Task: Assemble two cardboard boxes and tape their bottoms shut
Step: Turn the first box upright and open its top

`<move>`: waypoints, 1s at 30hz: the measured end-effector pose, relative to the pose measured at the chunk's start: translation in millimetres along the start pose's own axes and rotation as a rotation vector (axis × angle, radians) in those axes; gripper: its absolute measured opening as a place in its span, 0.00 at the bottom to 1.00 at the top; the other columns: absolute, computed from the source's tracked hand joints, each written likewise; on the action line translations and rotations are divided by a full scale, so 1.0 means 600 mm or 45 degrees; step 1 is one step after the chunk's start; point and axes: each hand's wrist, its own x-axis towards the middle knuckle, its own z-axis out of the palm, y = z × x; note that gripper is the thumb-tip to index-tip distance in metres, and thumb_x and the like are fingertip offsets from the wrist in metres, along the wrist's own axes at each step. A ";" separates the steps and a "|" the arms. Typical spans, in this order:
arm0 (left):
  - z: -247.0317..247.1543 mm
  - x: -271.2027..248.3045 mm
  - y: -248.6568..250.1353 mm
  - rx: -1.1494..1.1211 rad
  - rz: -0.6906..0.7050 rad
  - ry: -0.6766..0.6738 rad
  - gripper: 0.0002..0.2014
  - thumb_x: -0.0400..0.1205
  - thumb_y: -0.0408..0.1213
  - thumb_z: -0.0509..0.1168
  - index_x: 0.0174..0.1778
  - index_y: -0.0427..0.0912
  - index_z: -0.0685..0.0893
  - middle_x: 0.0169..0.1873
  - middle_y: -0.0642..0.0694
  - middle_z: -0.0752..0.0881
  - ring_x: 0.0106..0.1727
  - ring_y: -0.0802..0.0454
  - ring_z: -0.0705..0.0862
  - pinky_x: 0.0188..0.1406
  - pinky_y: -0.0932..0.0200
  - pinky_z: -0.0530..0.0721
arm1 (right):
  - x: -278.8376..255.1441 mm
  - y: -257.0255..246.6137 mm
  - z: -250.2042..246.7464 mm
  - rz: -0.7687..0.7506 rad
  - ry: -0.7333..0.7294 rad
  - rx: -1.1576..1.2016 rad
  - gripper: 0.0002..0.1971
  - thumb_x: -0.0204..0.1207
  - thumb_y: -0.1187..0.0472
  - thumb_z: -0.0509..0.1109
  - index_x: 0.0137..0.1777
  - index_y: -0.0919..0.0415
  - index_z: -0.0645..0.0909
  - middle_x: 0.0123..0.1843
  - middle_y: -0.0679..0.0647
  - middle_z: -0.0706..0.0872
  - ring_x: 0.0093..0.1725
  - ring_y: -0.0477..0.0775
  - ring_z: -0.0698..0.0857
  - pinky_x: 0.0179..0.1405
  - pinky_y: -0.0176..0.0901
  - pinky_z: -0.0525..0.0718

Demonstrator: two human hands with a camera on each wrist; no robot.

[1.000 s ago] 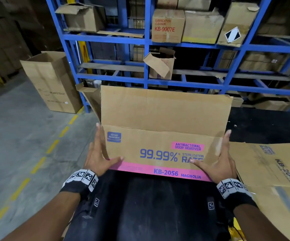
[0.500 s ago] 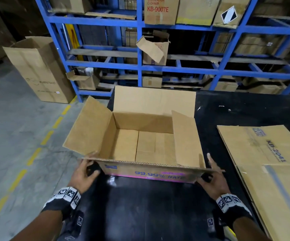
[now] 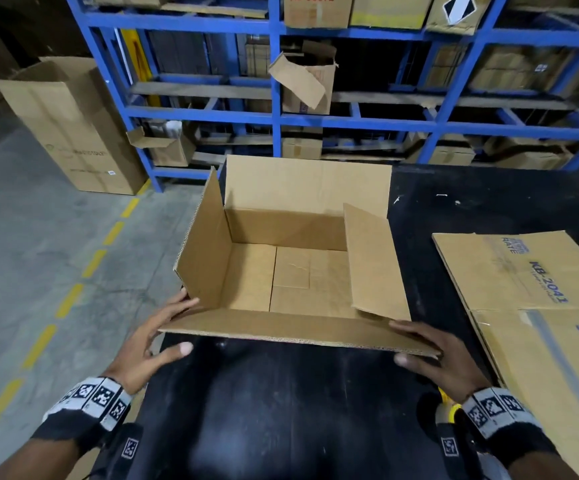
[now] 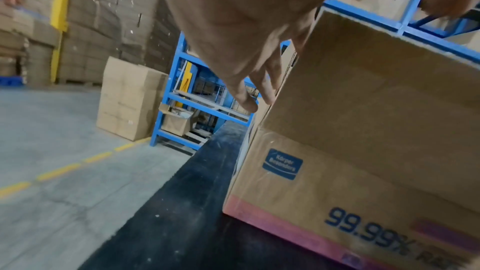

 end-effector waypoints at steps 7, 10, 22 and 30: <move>-0.035 0.049 0.007 -0.269 -0.235 0.270 0.57 0.65 0.86 0.62 0.86 0.58 0.59 0.67 0.55 0.88 0.76 0.45 0.81 0.79 0.33 0.72 | 0.053 -0.028 -0.061 0.342 -0.312 0.203 0.48 0.61 0.15 0.64 0.74 0.47 0.80 0.64 0.49 0.90 0.66 0.49 0.87 0.76 0.58 0.75; -0.033 0.077 0.030 0.173 -0.224 0.277 0.62 0.63 0.79 0.69 0.88 0.57 0.50 0.73 0.50 0.75 0.79 0.52 0.73 0.78 0.43 0.71 | 0.111 -0.061 -0.085 0.153 -0.431 -0.502 0.48 0.59 0.18 0.69 0.77 0.41 0.74 0.56 0.42 0.87 0.51 0.42 0.89 0.61 0.53 0.86; -0.042 0.161 0.061 0.524 -0.338 0.351 0.49 0.76 0.66 0.69 0.89 0.69 0.49 0.87 0.45 0.62 0.80 0.38 0.74 0.77 0.30 0.74 | 0.290 -0.118 0.061 -0.045 -0.914 -1.496 0.40 0.69 0.15 0.44 0.82 0.26 0.55 0.68 0.54 0.77 0.61 0.59 0.81 0.55 0.51 0.78; -0.026 0.140 0.064 0.461 -0.229 0.357 0.44 0.82 0.53 0.72 0.89 0.68 0.52 0.85 0.49 0.68 0.63 0.54 0.81 0.48 0.70 0.77 | 0.225 -0.125 -0.052 -0.028 -0.366 -1.151 0.17 0.77 0.31 0.63 0.54 0.41 0.70 0.53 0.43 0.79 0.46 0.47 0.82 0.45 0.48 0.82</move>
